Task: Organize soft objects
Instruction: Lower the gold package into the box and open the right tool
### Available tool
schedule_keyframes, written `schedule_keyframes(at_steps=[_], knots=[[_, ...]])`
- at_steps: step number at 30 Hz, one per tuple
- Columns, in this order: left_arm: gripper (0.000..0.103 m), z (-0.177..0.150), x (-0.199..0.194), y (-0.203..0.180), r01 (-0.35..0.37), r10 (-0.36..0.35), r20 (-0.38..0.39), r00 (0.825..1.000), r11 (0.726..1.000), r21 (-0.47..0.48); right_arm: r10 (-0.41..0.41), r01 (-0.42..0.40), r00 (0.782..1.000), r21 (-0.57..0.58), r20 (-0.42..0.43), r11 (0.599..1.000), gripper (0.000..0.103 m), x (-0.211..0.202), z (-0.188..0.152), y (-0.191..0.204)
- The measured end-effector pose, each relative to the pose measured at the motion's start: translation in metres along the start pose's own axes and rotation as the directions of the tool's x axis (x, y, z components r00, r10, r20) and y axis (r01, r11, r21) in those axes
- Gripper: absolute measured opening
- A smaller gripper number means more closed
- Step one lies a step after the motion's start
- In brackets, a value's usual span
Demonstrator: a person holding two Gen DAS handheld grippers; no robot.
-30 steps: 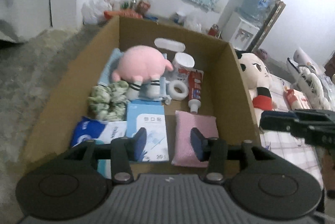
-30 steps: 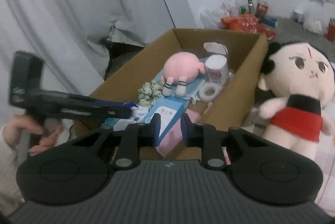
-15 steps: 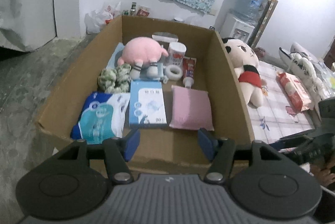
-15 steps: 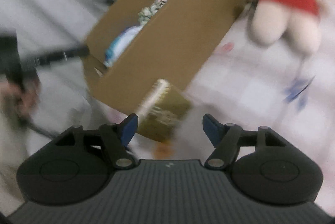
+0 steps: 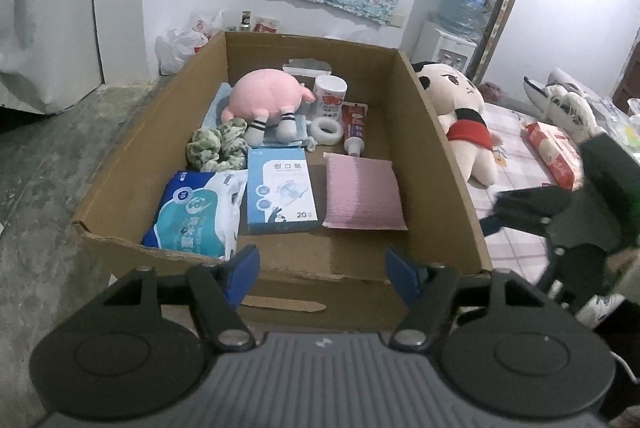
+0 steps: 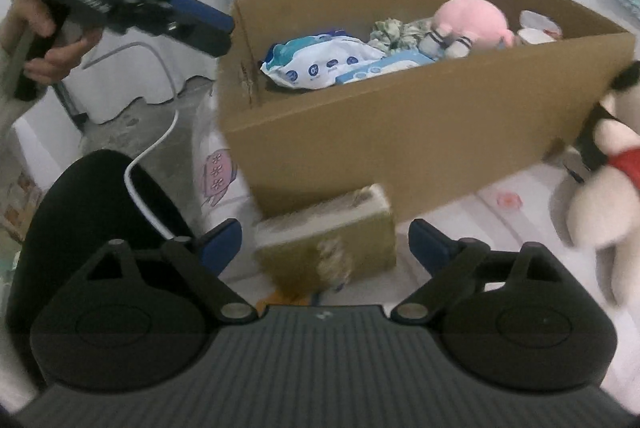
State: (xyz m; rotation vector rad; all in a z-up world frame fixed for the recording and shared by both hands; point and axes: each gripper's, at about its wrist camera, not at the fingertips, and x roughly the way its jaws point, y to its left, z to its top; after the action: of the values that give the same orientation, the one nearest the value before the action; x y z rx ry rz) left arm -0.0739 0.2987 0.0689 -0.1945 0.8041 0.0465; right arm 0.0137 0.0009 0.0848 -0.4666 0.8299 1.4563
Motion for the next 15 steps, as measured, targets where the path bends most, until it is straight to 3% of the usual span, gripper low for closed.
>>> schedule_keyframes(at_steps=[2,3,7,10,13,15], knots=[[0.071,0.001,0.001,0.000,0.004,-0.004,-0.002,1.000,1.000,-0.004,0.048,-0.048,0.999,-0.033,-0.002,0.998,0.090,0.005,-0.001,-0.004],[0.071,0.002,0.001,0.000,0.007,-0.007,-0.004,1.000,1.000,-0.003,0.071,-0.070,0.998,-0.049,0.001,0.996,0.076,0.007,-0.003,-0.005],[0.071,0.003,0.001,-0.001,-0.004,0.004,0.000,1.000,1.000,0.004,0.055,-0.054,0.997,-0.027,0.062,0.998,0.076,-0.002,-0.010,-0.004],[0.071,0.004,-0.002,0.002,0.006,-0.006,0.009,1.000,1.000,-0.003,0.005,-0.012,0.993,0.058,0.121,0.998,0.076,-0.036,-0.010,-0.001],[0.071,0.004,-0.009,0.002,0.011,-0.011,0.032,0.999,1.000,-0.005,0.001,-0.010,0.978,0.044,0.211,0.999,0.076,-0.075,0.007,0.013],[0.071,0.005,-0.016,0.003,0.009,-0.009,0.055,0.998,1.000,-0.005,-0.002,-0.003,0.974,0.022,0.225,1.000,0.076,-0.090,0.031,0.021]])
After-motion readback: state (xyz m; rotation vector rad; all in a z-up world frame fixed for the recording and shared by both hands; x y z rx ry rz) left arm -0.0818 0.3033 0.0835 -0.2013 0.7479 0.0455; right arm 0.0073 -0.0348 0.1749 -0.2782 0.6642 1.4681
